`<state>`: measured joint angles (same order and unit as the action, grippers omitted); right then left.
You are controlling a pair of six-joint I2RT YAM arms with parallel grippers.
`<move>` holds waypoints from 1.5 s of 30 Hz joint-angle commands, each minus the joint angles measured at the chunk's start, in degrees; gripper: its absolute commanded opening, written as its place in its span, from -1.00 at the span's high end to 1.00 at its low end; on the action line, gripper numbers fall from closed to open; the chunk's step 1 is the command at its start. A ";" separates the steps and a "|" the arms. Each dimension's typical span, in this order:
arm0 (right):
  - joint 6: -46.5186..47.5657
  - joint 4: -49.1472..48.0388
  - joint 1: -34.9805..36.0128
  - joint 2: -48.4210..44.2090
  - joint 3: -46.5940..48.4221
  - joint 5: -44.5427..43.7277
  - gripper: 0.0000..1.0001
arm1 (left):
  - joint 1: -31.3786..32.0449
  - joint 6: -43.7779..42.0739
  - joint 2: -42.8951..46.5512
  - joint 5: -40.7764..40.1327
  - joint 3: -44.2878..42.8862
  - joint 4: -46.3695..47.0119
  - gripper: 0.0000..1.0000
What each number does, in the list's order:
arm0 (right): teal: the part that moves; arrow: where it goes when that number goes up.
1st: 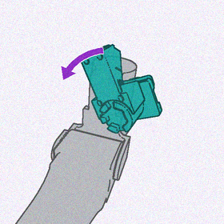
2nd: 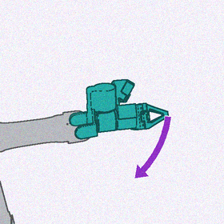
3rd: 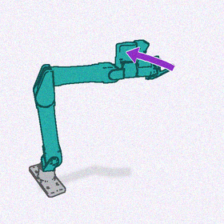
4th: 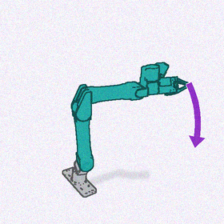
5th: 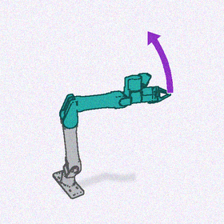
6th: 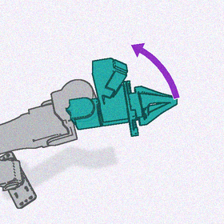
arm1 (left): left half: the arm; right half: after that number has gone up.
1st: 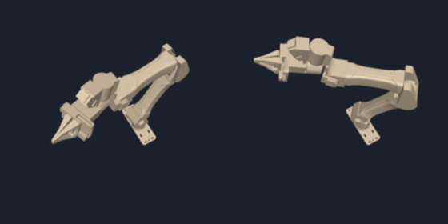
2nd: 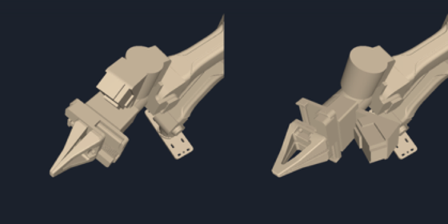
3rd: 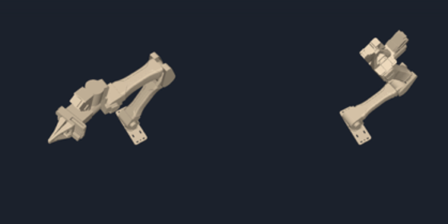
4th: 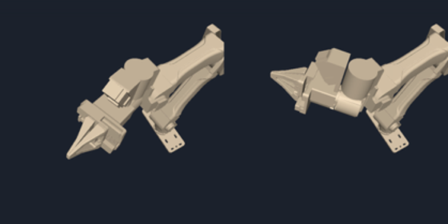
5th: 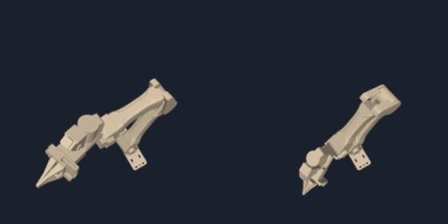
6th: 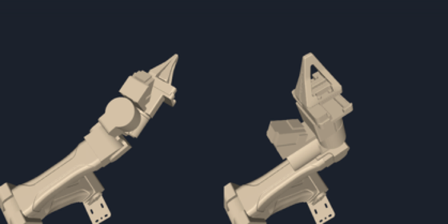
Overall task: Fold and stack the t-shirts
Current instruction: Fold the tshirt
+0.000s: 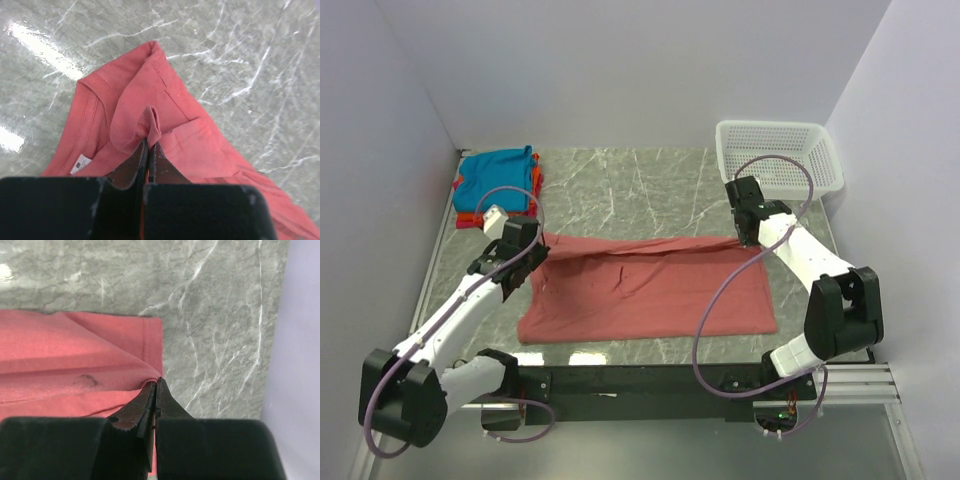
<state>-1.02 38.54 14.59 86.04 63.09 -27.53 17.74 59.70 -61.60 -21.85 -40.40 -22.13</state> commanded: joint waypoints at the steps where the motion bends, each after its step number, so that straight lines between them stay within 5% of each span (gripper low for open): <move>1: -0.57 -1.80 -0.18 -3.16 -0.60 1.86 1.00 | 0.28 2.61 3.68 -1.62 -1.35 -3.35 0.99; 24: -4.25 -0.67 2.02 -7.99 -5.70 2.13 1.00 | 0.37 6.13 17.57 2.59 3.75 -15.84 0.99; 31: -16.81 7.67 3.60 -9.22 -8.95 -0.42 0.84 | 0.46 9.64 19.76 9.89 9.90 -20.66 0.99; 32: -19.87 8.47 3.60 -10.53 -9.38 -0.51 0.76 | 0.46 10.17 20.90 9.89 10.08 -22.06 0.94; 33: -20.34 8.82 3.60 -11.32 -9.65 0.10 0.67 | 0.63 11.04 21.61 9.89 10.08 -24.43 0.53; 36: -21.57 10.49 4.83 -14.49 -8.52 -1.65 -0.61 | 0.98 12.10 23.89 11.21 9.56 -25.67 -0.66; 37: -21.92 10.85 4.83 -15.28 -8.34 -2.17 -0.76 | 0.98 11.67 24.16 10.43 8.94 -26.20 -0.82; 39: -22.36 11.11 4.75 -17.13 -8.07 -2.61 -0.77 | 0.98 11.67 24.51 7.19 6.22 -28.31 -0.99; 45: -24.03 3.24 4.57 -22.05 -9.56 0.80 -0.98 | 0.98 5.62 20.75 9.53 2.43 -18.15 -0.99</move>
<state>-22.39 47.35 19.00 66.70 53.23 -27.64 18.59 69.08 -38.57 -13.30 -35.35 -47.03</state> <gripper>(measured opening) 0.971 0.994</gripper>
